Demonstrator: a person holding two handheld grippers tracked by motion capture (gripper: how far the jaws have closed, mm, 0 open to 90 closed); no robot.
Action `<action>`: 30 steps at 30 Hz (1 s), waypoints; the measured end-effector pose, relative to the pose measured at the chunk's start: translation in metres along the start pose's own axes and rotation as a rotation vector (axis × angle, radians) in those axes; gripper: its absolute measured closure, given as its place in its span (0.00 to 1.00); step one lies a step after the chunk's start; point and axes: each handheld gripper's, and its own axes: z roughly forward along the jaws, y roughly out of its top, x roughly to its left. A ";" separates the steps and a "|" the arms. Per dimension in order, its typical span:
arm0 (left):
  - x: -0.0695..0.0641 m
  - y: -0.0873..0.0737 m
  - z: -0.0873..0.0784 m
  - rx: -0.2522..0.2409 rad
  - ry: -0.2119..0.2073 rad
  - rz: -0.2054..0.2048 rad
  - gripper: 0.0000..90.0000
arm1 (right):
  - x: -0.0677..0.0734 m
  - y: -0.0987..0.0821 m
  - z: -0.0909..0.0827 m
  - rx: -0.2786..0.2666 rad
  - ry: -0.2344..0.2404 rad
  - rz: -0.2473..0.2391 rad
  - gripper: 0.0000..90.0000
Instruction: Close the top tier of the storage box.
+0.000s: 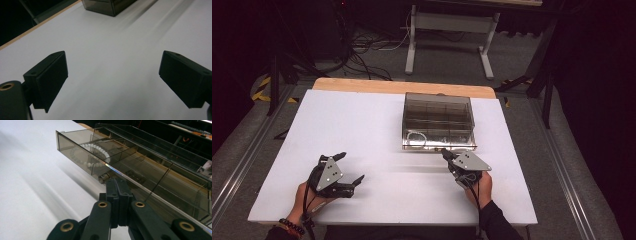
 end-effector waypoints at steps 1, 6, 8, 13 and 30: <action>0.000 0.000 0.000 -0.001 -0.001 -0.003 0.10 | 0.000 0.000 -0.001 0.002 -0.002 -0.004 1.00; -0.001 -0.001 0.000 -0.001 -0.007 -0.005 0.10 | -0.007 -0.003 -0.007 -0.001 -0.019 0.025 1.00; -0.002 0.000 0.000 0.001 -0.009 -0.002 0.10 | -0.010 -0.004 -0.007 0.004 -0.029 0.042 1.00; -0.002 0.000 0.000 -0.004 -0.007 -0.008 0.10 | -0.013 -0.007 -0.003 0.017 -0.023 0.055 1.00; -0.001 0.000 0.002 -0.009 -0.025 -0.029 0.11 | -0.010 -0.006 0.002 0.013 -0.034 0.060 1.00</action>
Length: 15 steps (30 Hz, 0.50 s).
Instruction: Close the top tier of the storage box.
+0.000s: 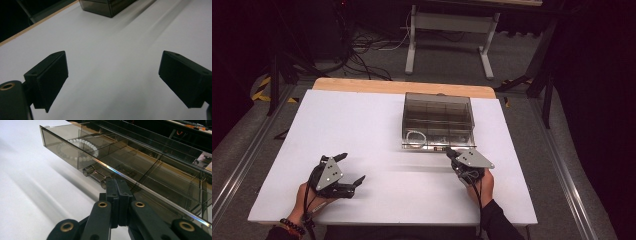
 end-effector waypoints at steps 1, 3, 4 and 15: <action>0.000 0.000 0.000 0.003 0.001 0.004 0.11 | 0.000 0.001 0.001 0.000 -0.002 -0.007 1.00; 0.000 0.000 0.000 0.002 0.001 0.004 0.11 | 0.001 0.002 0.002 -0.002 -0.004 -0.006 1.00; 0.000 0.000 0.000 0.003 0.001 0.004 0.11 | 0.001 0.002 0.003 -0.002 -0.007 -0.011 1.00; 0.001 0.000 0.000 0.007 0.002 -0.001 0.11 | 0.001 0.006 0.010 -0.007 -0.026 -0.011 1.00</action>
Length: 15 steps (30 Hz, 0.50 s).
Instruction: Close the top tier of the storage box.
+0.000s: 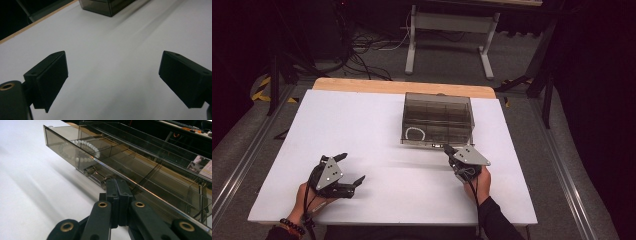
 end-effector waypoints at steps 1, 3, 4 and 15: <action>0.000 0.000 0.000 0.000 0.002 0.000 0.11 | 0.000 0.000 0.000 -0.001 -0.002 0.000 1.00; 0.000 0.000 -0.001 0.001 0.001 -0.001 0.11 | 0.000 0.001 0.001 -0.002 -0.005 0.005 1.00; 0.001 0.000 -0.001 0.002 0.002 -0.001 0.11 | 0.000 0.002 0.002 -0.004 -0.007 0.004 1.00; 0.001 0.000 -0.001 0.005 -0.003 0.000 0.11 | -0.002 0.006 0.005 -0.010 -0.020 0.012 1.00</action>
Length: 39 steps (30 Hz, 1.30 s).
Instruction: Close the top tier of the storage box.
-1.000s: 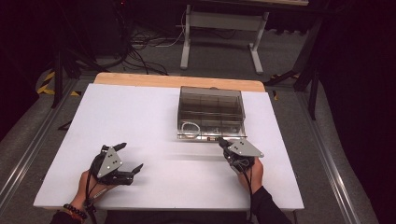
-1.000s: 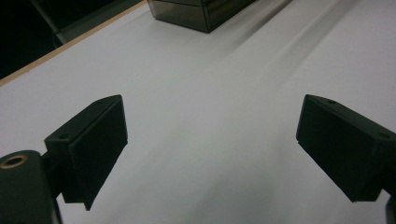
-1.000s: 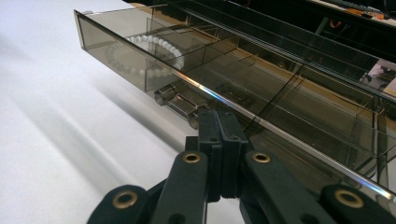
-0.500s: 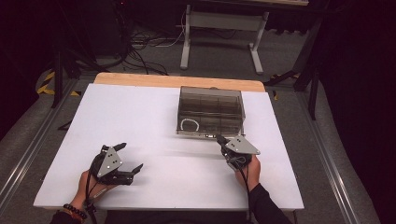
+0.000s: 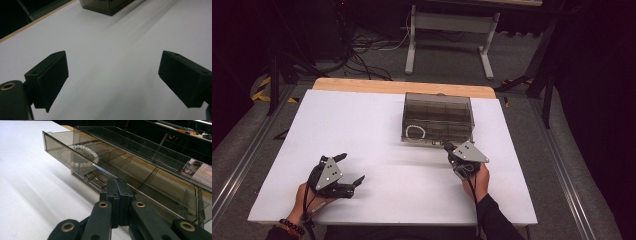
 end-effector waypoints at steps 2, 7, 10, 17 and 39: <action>0.000 0.000 0.000 0.000 0.003 -0.001 0.11 | 0.000 0.000 0.000 -0.001 -0.002 -0.005 1.00; 0.002 -0.001 0.000 0.001 0.006 -0.005 0.11 | -0.002 0.000 0.003 -0.006 -0.010 -0.007 1.00; 0.003 -0.001 -0.001 0.001 0.007 -0.006 0.12 | -0.002 0.000 0.004 -0.005 -0.013 0.000 1.00; 0.003 -0.002 0.000 0.011 0.010 -0.005 0.12 | -0.003 0.001 0.006 -0.003 -0.015 -0.005 1.00; 0.004 -0.001 0.000 0.012 0.015 0.003 0.12 | -0.008 0.000 0.014 0.001 -0.028 -0.011 1.00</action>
